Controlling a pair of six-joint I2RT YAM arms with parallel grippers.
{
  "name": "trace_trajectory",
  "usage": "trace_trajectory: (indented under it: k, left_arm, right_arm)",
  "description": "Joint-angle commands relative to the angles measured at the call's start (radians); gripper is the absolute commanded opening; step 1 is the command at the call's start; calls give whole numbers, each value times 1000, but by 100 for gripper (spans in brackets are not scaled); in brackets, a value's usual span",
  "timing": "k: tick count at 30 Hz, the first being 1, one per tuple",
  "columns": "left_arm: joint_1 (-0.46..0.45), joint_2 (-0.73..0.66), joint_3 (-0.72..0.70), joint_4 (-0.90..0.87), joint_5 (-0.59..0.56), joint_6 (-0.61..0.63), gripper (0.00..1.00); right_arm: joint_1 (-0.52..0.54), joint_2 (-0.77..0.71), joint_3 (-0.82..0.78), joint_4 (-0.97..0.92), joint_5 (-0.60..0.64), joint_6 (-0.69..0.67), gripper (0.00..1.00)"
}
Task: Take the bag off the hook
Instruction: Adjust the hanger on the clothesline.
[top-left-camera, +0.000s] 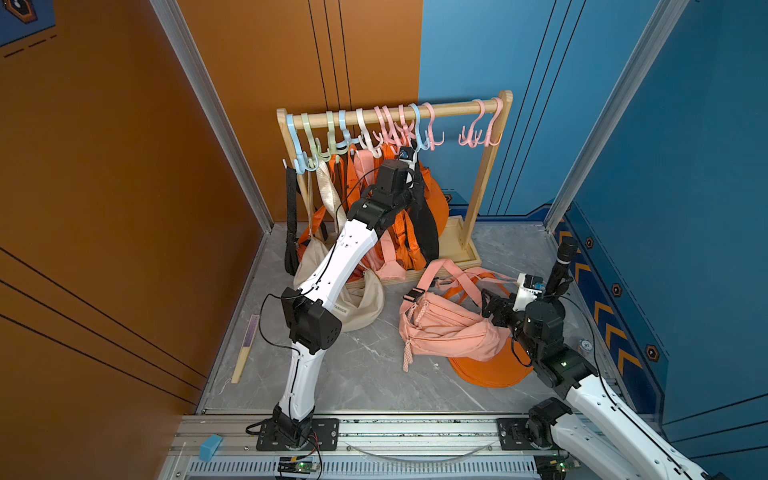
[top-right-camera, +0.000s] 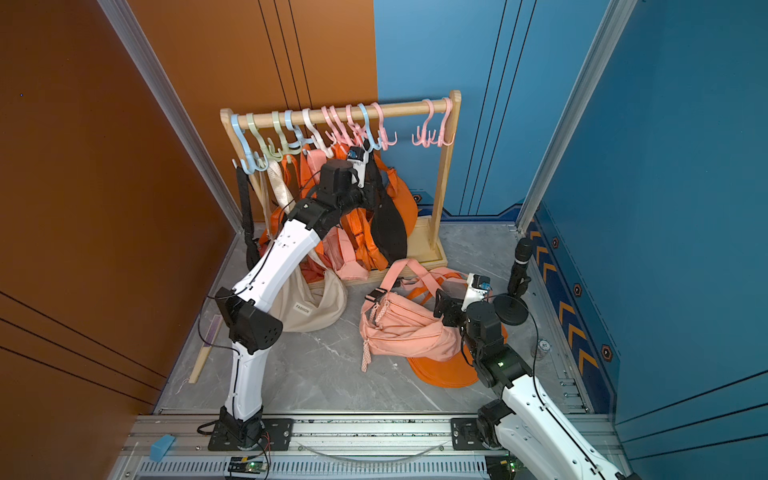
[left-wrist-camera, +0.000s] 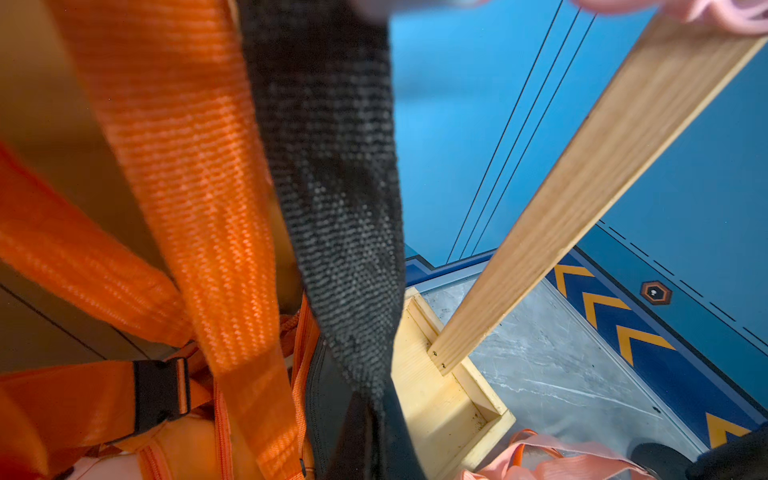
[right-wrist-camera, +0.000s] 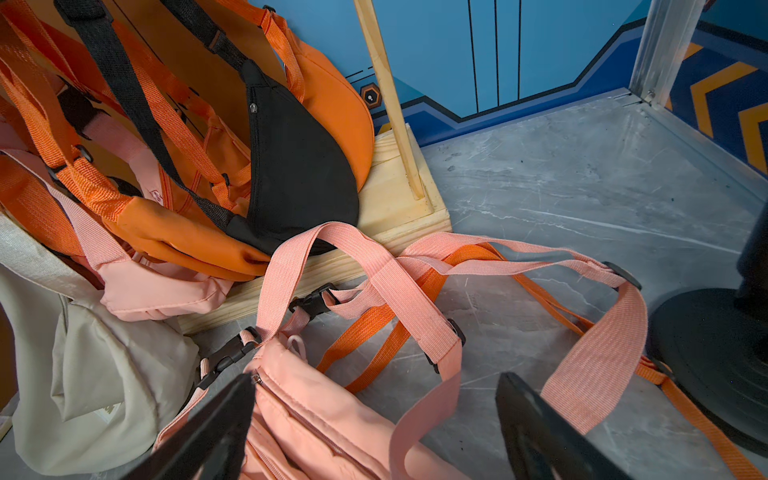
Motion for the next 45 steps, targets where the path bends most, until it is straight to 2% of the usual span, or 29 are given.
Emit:
trace_trajectory:
  k: [1,8,16,28,36,45]
  left_arm:
    - [-21,-54,2,13,65,27,0]
    - [-22,-150,-60,28,143,10,0]
    - [8,-246,-139,46,218,-31,0]
    - [46,-385,-293,86,310,-59,0]
    - [82,-478,-470,145,335,-82,0]
    - [116,-496,-528,166,351,-99,0]
  right_arm:
    - [6,19,40,26,-14,-3,92]
    - [4,94,90,75,-26,-34,92]
    - [-20,254,228,142,-140,-102,93]
    - [-45,597,582,203,-283,-173,95]
    - [-48,838,785,366,-383,-180,95]
    - [-18,1085,1094,407,-480,-217,95]
